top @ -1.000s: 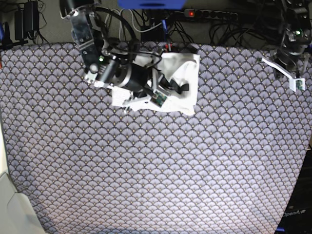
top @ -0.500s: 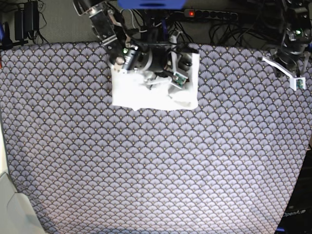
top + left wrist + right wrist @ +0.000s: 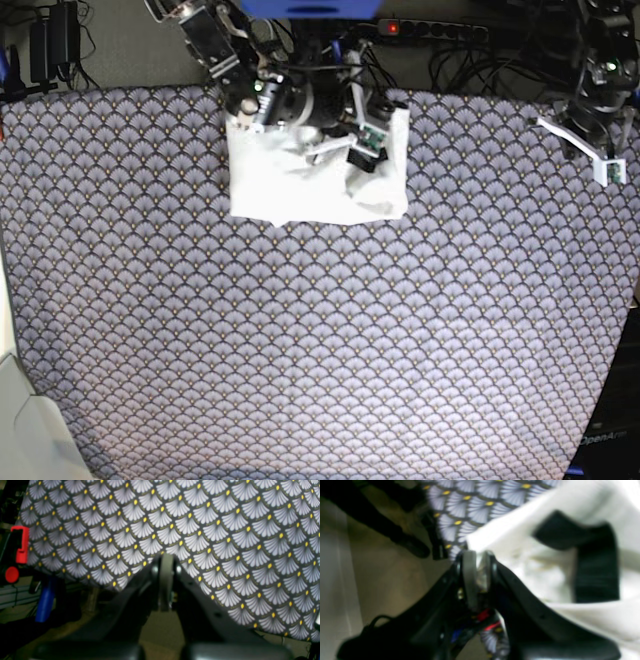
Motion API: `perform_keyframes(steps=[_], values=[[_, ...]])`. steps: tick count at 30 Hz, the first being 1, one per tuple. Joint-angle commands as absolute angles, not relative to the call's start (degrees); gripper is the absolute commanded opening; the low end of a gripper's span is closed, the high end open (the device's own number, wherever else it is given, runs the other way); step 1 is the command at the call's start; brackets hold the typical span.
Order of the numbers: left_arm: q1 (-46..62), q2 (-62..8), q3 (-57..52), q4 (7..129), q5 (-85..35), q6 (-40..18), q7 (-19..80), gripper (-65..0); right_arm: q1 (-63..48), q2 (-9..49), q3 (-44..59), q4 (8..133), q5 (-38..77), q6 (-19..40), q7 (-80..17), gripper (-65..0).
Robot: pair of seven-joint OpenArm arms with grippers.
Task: Fold the T-shirt properly
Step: 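Tuck the loose fabric into the stack with the right gripper, then withdraw both grippers away from the folded shirt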
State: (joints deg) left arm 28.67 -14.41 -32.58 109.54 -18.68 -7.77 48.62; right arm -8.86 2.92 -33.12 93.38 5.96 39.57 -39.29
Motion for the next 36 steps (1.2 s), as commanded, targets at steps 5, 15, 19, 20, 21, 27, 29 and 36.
perform_keyframes(steps=[5, 15, 19, 20, 21, 27, 29, 36], values=[[28.7, -15.1, -32.9, 110.3, -18.8, -7.7, 47.4, -64.6, -10.7, 3.5, -33.7, 107.2, 7.3, 40.0, -37.6, -59.1], [29.0, -15.1, -33.0, 110.3, -18.8, -7.7, 47.4, -64.6, -8.0, 8.7, -16.7, 110.2, 7.5, 40.0, -40.6, -59.1], [29.0, -15.0, -32.9, 110.5, -18.9, -7.7, 47.5, -64.6, -7.3, 9.4, -11.5, 108.7, 7.5, 40.0, -40.7, -59.1], [28.9, -15.0, -32.9, 110.5, -18.9, -7.7, 47.6, -64.6, -7.5, 9.3, -10.2, 107.5, 7.5, 40.0, -40.7, -59.1], [28.9, -15.0, -32.9, 110.5, -18.9, -7.7, 47.6, -64.6, -7.7, 9.0, -9.1, 106.2, 7.5, 40.0, -40.6, -59.1], [29.1, -15.0, -32.9, 110.5, -18.9, -7.7, 47.6, -64.6, -11.1, 9.0, -8.0, 98.5, 7.4, 40.0, -34.2, -59.2], [29.1, -15.0, -32.9, 110.4, -18.9, -7.7, 47.6, -64.6, -11.8, 9.2, -8.0, 96.5, 7.4, 40.0, -32.5, -59.2], [29.1, -15.0, -32.9, 110.5, -18.9, -7.7, 47.5, -64.6, -14.7, 9.2, -6.3, 102.0, 7.3, 40.0, -32.3, -59.2]])
